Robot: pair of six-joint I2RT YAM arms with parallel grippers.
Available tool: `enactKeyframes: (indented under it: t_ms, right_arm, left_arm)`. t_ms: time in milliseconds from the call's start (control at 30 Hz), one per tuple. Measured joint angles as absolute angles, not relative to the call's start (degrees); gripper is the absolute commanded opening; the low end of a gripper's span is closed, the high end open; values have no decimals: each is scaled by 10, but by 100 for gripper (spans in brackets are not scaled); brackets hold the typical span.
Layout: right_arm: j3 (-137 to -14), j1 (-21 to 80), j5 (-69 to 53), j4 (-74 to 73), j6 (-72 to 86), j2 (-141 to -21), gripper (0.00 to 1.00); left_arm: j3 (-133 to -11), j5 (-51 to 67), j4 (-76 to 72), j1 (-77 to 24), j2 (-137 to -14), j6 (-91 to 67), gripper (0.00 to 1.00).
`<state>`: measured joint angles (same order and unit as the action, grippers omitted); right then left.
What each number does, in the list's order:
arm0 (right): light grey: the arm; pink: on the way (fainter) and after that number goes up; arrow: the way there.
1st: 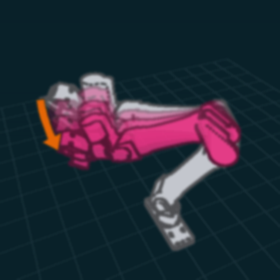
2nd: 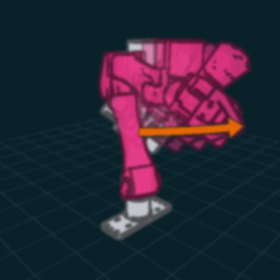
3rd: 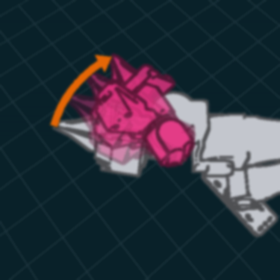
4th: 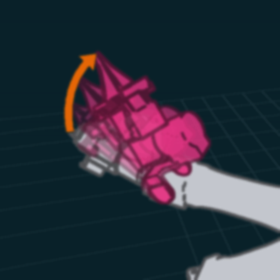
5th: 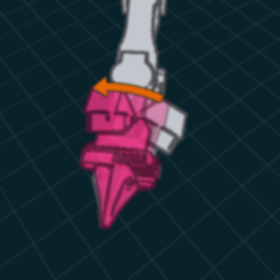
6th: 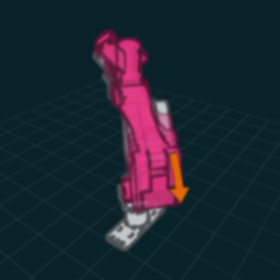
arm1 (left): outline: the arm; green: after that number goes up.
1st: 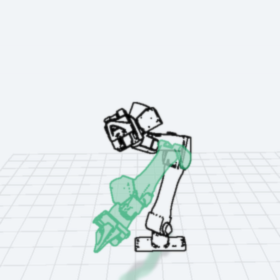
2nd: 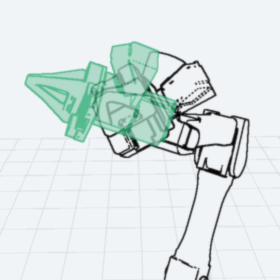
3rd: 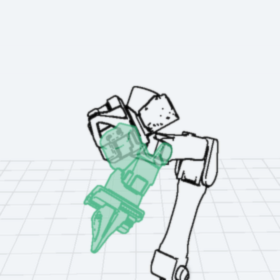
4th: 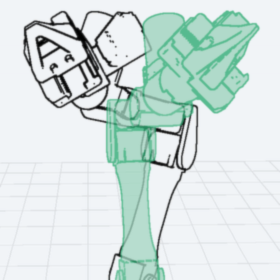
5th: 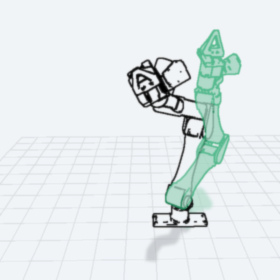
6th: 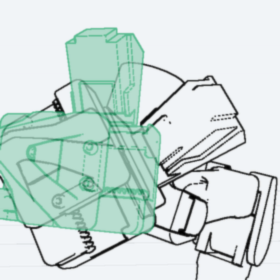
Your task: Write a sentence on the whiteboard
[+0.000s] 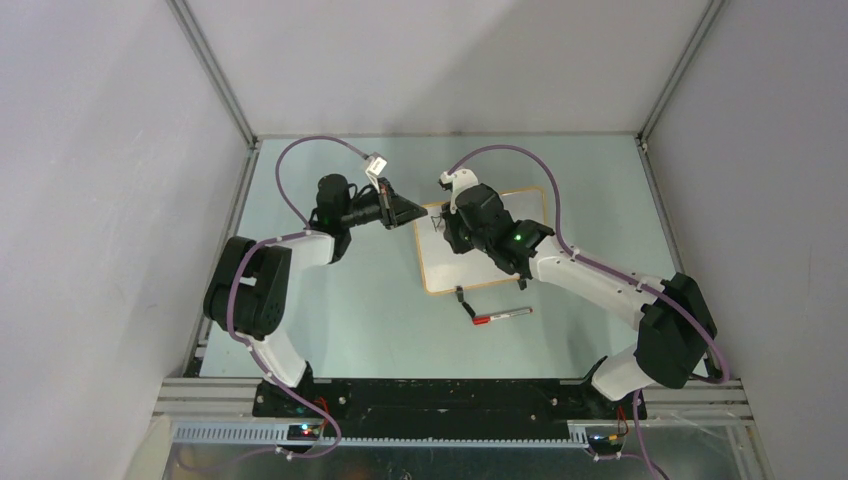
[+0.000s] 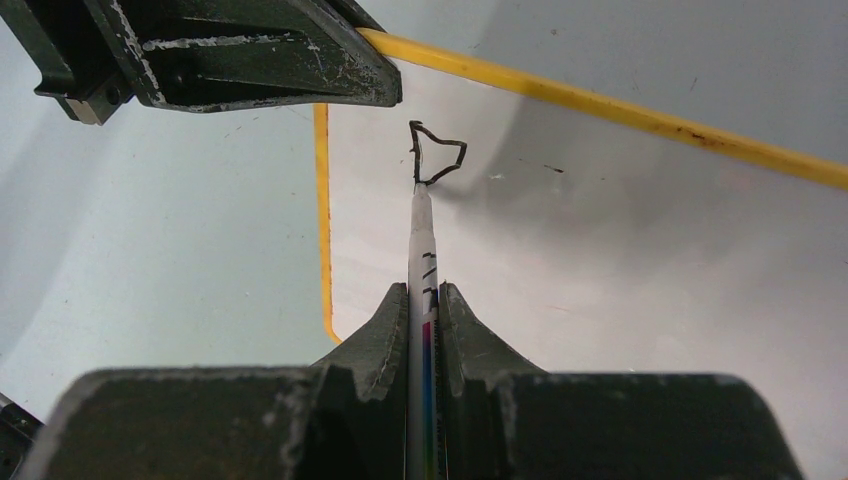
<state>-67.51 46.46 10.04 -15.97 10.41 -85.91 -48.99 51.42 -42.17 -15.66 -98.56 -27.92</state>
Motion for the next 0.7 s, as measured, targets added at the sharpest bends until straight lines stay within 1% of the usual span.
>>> enactKeyframes:
  t_ms: [700]
  right_arm:
    - [-661, 462, 111, -169, 105, -848, 0]
  left_arm:
    - [-492, 514, -415, -157, -985, -278, 5]
